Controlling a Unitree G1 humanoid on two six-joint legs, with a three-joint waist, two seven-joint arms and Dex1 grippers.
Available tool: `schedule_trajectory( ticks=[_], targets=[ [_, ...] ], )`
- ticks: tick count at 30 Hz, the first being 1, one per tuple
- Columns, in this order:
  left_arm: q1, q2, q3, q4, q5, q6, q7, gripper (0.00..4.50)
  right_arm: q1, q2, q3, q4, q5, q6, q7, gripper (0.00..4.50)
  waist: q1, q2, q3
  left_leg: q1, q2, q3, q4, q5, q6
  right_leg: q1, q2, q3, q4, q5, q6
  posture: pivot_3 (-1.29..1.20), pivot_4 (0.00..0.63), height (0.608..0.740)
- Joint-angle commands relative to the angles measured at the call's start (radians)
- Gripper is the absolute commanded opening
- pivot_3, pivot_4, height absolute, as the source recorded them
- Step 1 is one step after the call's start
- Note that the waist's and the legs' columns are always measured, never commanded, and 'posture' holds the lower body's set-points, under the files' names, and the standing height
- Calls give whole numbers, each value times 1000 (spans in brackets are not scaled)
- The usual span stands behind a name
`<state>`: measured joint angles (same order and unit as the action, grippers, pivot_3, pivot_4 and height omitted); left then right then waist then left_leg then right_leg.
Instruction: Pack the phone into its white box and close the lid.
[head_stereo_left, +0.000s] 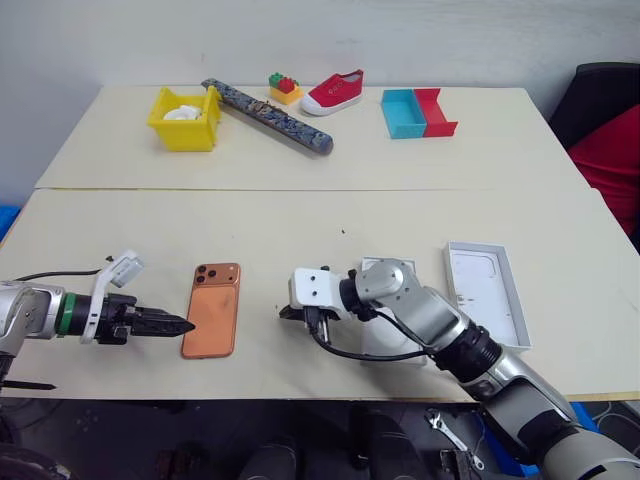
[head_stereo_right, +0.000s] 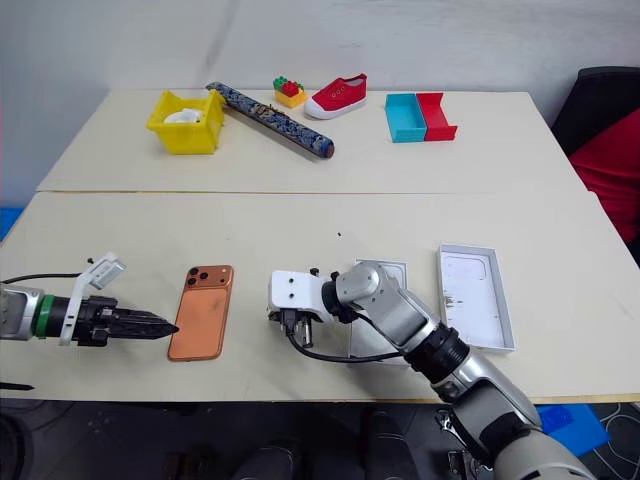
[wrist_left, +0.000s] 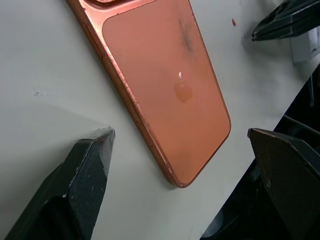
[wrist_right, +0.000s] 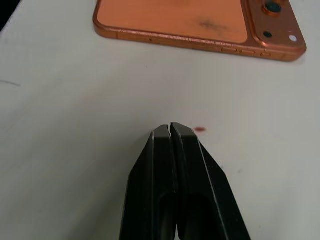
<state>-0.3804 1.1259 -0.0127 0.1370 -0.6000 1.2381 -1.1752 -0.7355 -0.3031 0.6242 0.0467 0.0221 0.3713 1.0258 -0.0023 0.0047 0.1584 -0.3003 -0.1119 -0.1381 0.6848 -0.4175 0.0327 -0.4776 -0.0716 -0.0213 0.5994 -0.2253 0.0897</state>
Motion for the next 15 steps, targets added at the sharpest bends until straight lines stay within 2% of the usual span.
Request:
schedule_trajectory(
  ticks=[1, 10, 15],
  targets=[
    [31, -56, -89, -50, 0, 48, 23, 4500, -21, 29, 3, -5, -7, -3, 19, 34, 1, 4, -3, 0, -1, 0, 0, 0, 0, 0, -1, 0, 1, 0, 0, 0, 150, 740],
    [14, -192, -108, -92, -6, 148, 118, 4500, -43, 80, -2, 76, -36, -13, 32, 34, 9, 20, -15, 2, -9, -1, 0, 3, 5, 1, -6, 3, 5, 0, 0, 0, 150, 740],
    [16, -220, -105, -97, 5, 164, 150, 4500, -55, 74, 15, 151, -97, -63, 24, 34, 18, 20, -22, 3, -12, -2, 0, 4, 7, 2, -7, 6, 6, 0, 0, 0, 150, 740]
  ],
)
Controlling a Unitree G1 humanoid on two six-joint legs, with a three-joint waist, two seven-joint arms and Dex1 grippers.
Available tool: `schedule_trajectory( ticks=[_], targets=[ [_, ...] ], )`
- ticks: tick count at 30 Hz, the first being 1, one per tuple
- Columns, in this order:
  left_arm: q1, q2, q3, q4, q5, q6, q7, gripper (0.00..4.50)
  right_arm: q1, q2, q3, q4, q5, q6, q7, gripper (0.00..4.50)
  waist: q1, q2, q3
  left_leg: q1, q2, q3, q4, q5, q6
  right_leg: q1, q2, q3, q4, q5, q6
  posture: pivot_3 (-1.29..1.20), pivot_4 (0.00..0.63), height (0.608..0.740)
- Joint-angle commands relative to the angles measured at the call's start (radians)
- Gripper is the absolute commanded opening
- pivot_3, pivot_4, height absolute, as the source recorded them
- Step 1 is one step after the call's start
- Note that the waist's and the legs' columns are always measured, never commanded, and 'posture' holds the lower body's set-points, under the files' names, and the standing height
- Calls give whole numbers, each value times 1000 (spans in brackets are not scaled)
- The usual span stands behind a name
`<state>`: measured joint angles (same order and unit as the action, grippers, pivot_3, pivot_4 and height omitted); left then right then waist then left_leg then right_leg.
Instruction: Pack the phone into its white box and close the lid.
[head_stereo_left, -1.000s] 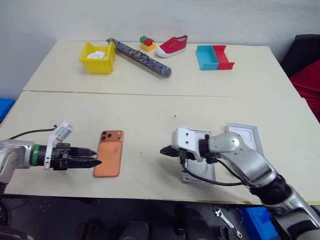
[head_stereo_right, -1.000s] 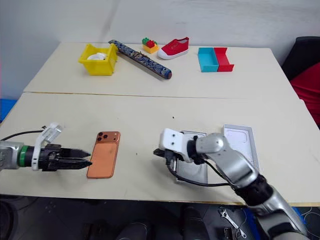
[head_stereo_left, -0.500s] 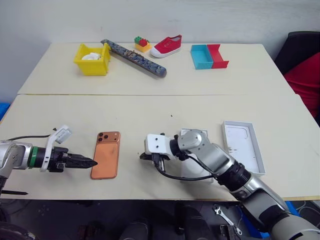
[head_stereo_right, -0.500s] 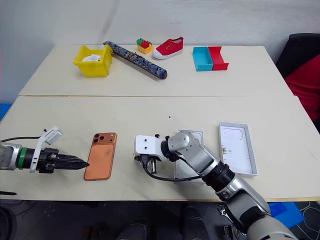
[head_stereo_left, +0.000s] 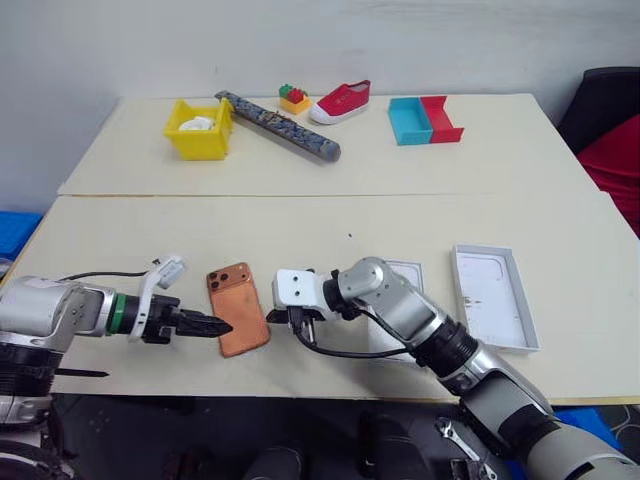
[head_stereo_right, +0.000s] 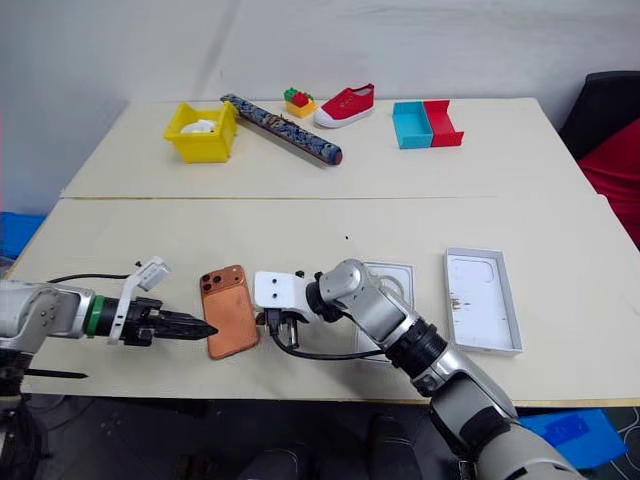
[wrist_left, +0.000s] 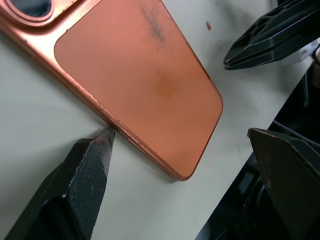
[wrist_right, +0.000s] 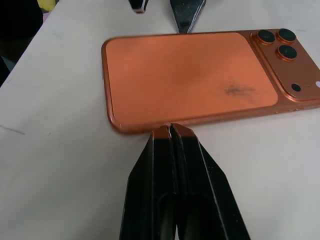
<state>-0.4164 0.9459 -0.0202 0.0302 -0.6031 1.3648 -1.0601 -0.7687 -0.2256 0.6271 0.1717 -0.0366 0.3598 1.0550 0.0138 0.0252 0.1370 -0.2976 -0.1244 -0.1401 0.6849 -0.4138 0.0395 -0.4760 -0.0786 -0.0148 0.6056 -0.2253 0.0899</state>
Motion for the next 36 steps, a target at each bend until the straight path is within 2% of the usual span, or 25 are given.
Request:
schedule_trajectory(
  ticks=[1, 6, 11, 18, 22, 24, 36],
  targets=[
    [53, -39, -95, 17, 12, 37, 39, 4500, -24, -6, 13, 40, -51, -65, -7, 34, 2, 0, -1, 0, 0, 0, 0, 0, 0, 0, 0, 0, 0, 0, 0, 0, 150, 740],
    [66, -5, -84, 39, 20, 26, 33, 4500, -47, -2, 16, 119, -112, -139, -19, 34, -2, 0, -3, 0, 0, 0, 0, 0, 0, 0, 0, 2, 0, 0, 0, 0, 150, 740],
    [67, -5, -42, 61, 0, 62, 46, 4500, -47, 46, 1, 144, -95, -136, -8, 34, -17, 0, -5, 1, 1, 0, 0, 0, 0, 0, 0, 3, 1, 0, 0, 0, 150, 740],
    [59, -145, 11, -34, -56, 215, 142, 4500, -43, 91, 5, 171, -107, -148, -7, 34, -15, 5, -10, 3, 1, 0, -1, 0, -1, 1, 0, 3, 2, 0, 0, 0, 150, 740],
    [55, -238, 80, -47, -143, 250, 189, 4500, -35, 104, -14, 167, -94, -126, 0, 34, -10, 10, -12, 15, 1, -3, -5, 0, 0, 15, 1, 3, -2, 0, 0, 0, 150, 740],
    [54, -276, 138, -23, -216, 250, 197, 4500, -32, 102, -19, 163, -97, -123, 3, 34, -8, 10, -12, 15, 0, -4, -4, 0, 0, 16, 1, 4, -2, 0, 0, 0, 150, 740],
    [12, -304, 231, 119, -310, 250, 325, 4500, -10, 100, -53, 150, -104, -120, 28, 34, 9, 9, -13, 14, 0, -8, -4, 0, 0, 16, 1, 4, -3, 0, 0, 0, 150, 740]
  ],
)
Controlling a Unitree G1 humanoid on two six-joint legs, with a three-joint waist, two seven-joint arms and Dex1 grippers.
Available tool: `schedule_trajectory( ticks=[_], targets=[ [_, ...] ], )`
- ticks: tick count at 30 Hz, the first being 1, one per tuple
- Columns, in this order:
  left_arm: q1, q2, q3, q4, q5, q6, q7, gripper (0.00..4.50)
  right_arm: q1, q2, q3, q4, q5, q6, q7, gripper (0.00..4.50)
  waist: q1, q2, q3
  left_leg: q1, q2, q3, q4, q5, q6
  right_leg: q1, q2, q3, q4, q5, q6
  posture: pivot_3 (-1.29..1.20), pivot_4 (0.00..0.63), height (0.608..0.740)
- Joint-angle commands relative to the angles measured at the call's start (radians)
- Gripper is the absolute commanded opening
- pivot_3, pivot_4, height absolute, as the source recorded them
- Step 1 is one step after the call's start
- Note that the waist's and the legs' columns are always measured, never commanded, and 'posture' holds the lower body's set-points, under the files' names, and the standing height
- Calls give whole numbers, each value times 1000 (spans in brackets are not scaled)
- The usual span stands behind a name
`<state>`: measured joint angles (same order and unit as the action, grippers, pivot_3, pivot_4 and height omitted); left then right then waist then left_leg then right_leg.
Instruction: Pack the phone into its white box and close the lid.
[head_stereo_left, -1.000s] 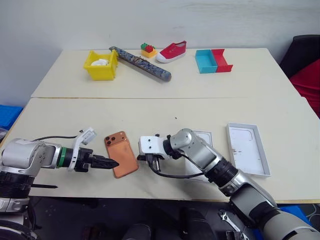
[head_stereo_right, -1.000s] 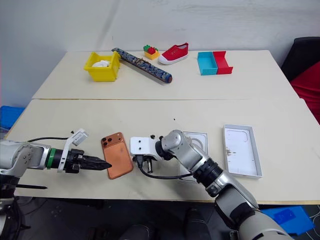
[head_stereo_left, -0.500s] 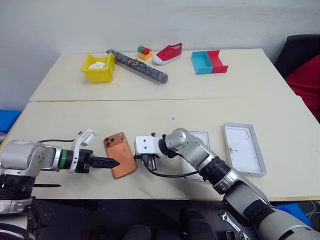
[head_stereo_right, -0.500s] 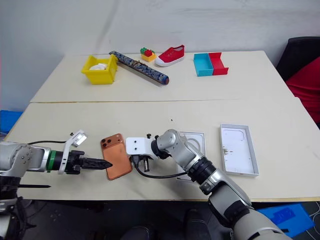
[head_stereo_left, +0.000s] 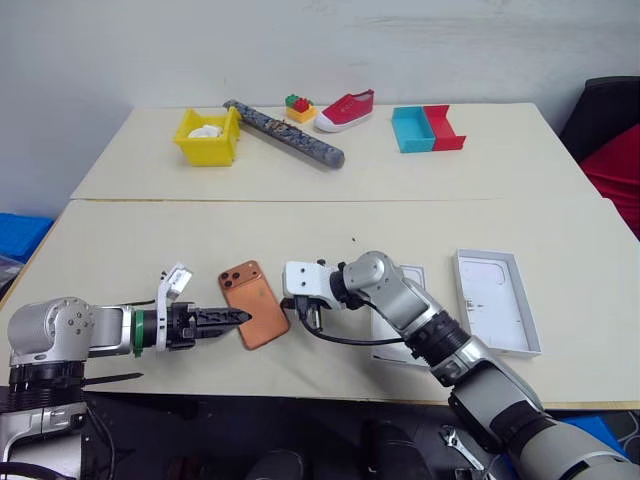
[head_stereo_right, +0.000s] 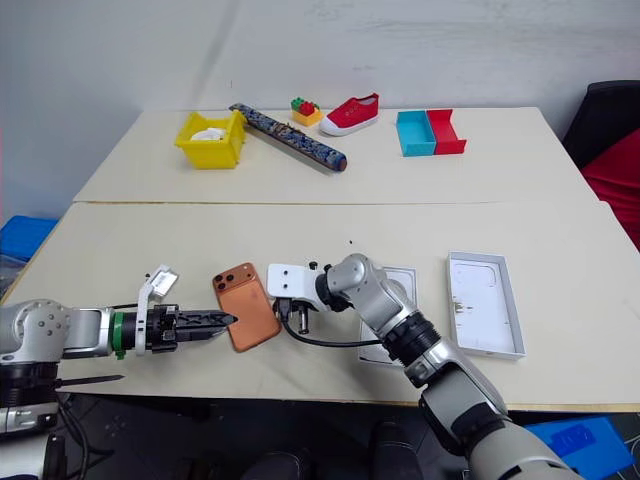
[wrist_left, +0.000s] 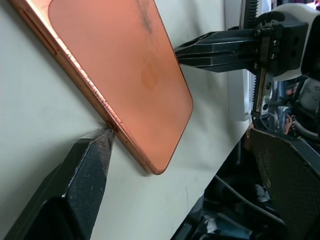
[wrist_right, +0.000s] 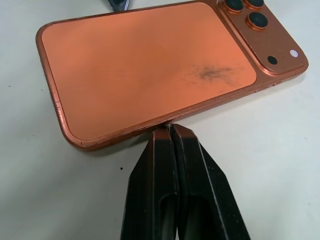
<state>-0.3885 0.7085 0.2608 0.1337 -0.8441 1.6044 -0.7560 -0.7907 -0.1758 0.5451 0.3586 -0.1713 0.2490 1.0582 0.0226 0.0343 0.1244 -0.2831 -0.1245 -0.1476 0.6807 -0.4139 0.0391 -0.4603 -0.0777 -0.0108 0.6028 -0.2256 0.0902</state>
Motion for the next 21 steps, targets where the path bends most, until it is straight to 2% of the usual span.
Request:
schedule_trajectory(
  ticks=[1, 9, 14, 17, 21],
  targets=[
    [-16, -68, -53, 10, -70, 10, 30, 4500, 15, 54, 27, -46, 40, -9, 35, 34, 1, 0, 0, 0, 0, 0, 0, 0, 0, 0, 0, 0, 0, 0, 0, 0, 150, 740],
    [-22, -122, 11, 7, -129, 10, 100, 4500, 26, 76, 15, -66, 56, -4, 65, 34, 3, 0, 0, 0, 0, -3, 0, 0, 0, 1, 0, 0, 0, 0, 0, 0, 150, 740],
    [-6, -140, 10, -34, -93, 10, 157, 4500, 27, 66, 23, -57, 25, -23, 61, 34, 4, 0, 0, 0, 0, -4, 0, 0, -1, 1, 0, 0, -1, 0, 0, 0, 150, 740],
    [-21, -90, -2, -34, -60, 10, 165, 4500, 20, 57, 19, -41, 12, -38, 60, 34, 3, 0, 0, 0, 0, -4, 0, 1, -1, 2, 0, 0, -1, 0, 0, 0, 150, 740],
    [-27, 34, -51, -32, 3, 3, 145, 4500, 7, 56, 14, -16, -5, -53, 49, 34, -3, -2, 1, 0, 1, -4, -1, 1, -3, 1, 0, 1, -2, 0, 1, 0, 150, 740]
  ],
)
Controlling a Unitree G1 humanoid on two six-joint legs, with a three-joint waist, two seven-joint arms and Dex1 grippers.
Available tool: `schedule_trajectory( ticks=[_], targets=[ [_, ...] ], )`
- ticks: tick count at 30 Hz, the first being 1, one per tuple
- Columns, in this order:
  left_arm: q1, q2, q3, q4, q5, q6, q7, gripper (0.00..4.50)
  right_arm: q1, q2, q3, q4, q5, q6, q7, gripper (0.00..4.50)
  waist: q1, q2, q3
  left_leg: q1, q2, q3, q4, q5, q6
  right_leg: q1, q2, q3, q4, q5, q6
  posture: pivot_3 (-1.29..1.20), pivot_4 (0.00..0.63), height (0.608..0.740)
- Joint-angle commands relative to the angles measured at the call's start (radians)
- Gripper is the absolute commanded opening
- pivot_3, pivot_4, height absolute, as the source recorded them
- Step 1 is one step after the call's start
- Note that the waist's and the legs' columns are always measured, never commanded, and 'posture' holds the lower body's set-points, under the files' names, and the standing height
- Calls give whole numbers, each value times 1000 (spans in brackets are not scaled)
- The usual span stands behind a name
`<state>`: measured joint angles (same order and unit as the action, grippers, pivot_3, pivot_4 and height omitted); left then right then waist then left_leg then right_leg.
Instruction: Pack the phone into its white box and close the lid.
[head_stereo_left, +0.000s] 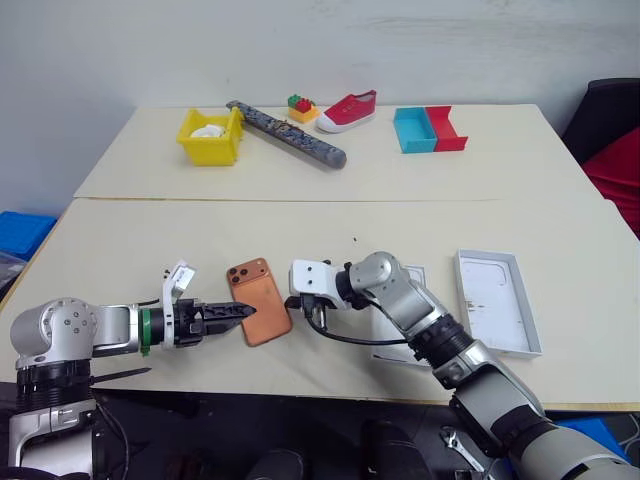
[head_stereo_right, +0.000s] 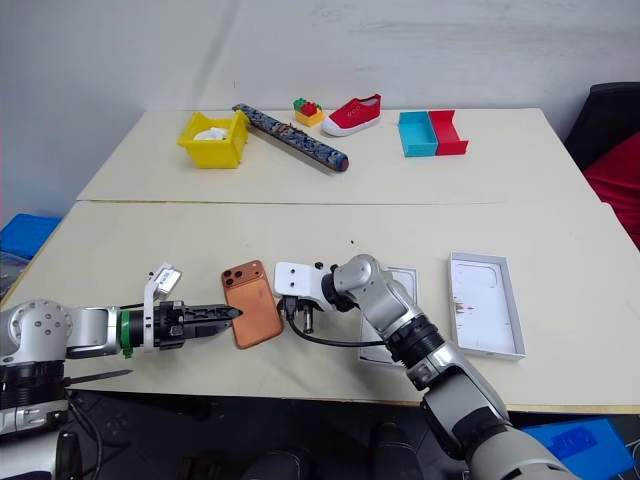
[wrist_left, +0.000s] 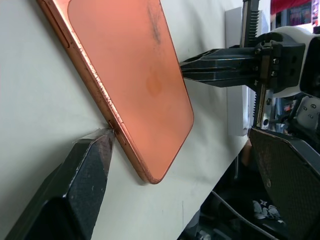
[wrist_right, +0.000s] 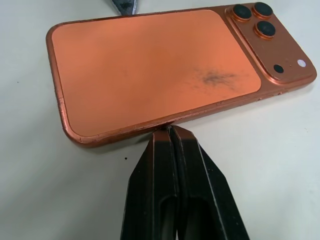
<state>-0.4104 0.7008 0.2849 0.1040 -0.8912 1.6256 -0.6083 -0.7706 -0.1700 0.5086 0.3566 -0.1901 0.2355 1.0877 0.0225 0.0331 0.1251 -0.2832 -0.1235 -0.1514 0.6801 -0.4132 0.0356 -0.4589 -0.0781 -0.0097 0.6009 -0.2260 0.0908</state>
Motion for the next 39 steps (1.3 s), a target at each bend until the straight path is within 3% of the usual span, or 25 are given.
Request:
schedule_trajectory(
  ticks=[1, 6, 14, 19, 29, 33, 39],
  targets=[
    [-3, 72, -89, -6, 58, -28, -15, 4500, -14, 50, 49, -10, 12, -42, 18, 34, -8, -1, 1, 0, 1, 0, 0, 0, -1, -1, 0, 1, 0, 0, 0, 0, 150, 740],
    [7, 229, -129, -15, 68, -54, -84, 4500, -19, 56, 51, 10, 7, -54, 8, 34, -46, -7, 4, 0, 8, 2, -7, 1, -7, -4, 5, 0, -1, -2, -3, 0, 150, 740],
    [14, 290, -138, -8, 76, -65, -109, 4500, -31, 73, 53, 48, 1, -83, -3, 34, -59, -13, 7, 1, 18, 1, -13, 0, -15, -8, 15, 0, 2, -7, -12, 0, 150, 740],
    [43, 225, -145, -45, 70, -38, -86, 4500, -37, 78, 55, 64, 1, -94, -3, 34, -58, -14, 7, 1, 19, 1, -13, 0, -15, -8, 15, 0, 2, -7, -12, 0, 150, 740],
    [60, -34, -171, -139, 10, -11, 67, 4500, -41, 95, 45, 66, 11, -73, 6, 34, -19, -6, 3, 8, 15, 1, -13, 0, -14, -1, 12, 1, 1, -7, -12, 0, 150, 740],
    [51, -76, -97, -93, -54, -11, 67, 4500, -35, 90, 37, 58, 10, -63, 13, 34, -8, -2, 3, 20, 16, -1, -17, 0, -14, 13, 13, 2, -5, -7, -11, 0, 150, 740],
    [18, -92, 0, 29, -147, -11, 43, 4500, -35, 92, 25, 59, 8, -58, 16, 34, 0, -5, 5, 18, 15, -3, -17, 0, -13, 11, 13, 1, -5, -8, -10, 0, 150, 740]
  ],
)
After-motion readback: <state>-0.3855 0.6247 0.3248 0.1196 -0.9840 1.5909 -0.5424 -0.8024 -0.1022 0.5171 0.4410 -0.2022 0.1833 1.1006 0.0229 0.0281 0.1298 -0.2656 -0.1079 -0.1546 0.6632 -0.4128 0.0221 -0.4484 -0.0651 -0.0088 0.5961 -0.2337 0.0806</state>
